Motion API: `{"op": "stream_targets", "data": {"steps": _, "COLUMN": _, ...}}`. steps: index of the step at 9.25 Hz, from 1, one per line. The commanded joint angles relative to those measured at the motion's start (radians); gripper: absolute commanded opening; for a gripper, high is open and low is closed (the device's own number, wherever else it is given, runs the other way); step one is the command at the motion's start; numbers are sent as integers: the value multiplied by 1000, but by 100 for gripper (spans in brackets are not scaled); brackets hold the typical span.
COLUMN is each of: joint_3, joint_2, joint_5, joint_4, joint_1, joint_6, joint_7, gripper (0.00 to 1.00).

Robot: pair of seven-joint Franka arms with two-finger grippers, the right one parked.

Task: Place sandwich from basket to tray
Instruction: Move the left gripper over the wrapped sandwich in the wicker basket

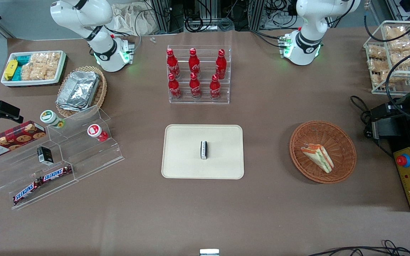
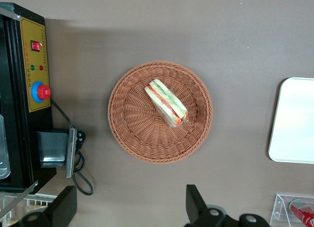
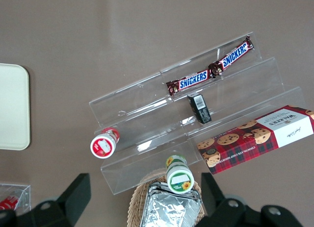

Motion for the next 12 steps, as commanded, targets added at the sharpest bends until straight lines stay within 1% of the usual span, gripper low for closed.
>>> {"op": "stream_targets", "data": {"steps": 1, "joint_3": 12, "joint_2": -1, "joint_5": -12, "joint_4": 6, "joint_1": -14, "joint_6": 7, "joint_7": 12, "gripper": 100}}
{"op": "stream_targets", "data": {"steps": 7, "joint_3": 7, "joint_2": 28, "joint_5": 8, "joint_4": -16, "joint_1": -22, "joint_6": 23, "joint_7": 1, "gripper": 100}}
{"op": "stream_targets", "data": {"steps": 10, "joint_3": -2, "joint_2": 39, "joint_5": 8, "joint_4": -85, "joint_1": -23, "joint_6": 17, "joint_7": -4, "gripper": 100}}
{"op": "stream_targets", "data": {"steps": 11, "joint_3": -2, "joint_2": 42, "joint_5": 10, "joint_4": -114, "joint_1": -23, "joint_6": 35, "joint_7": -7, "gripper": 100}}
{"op": "stream_targets", "data": {"steps": 12, "joint_3": -2, "joint_2": 42, "joint_5": 10, "joint_4": -172, "joint_1": -22, "joint_6": 99, "joint_7": -37, "gripper": 100}}
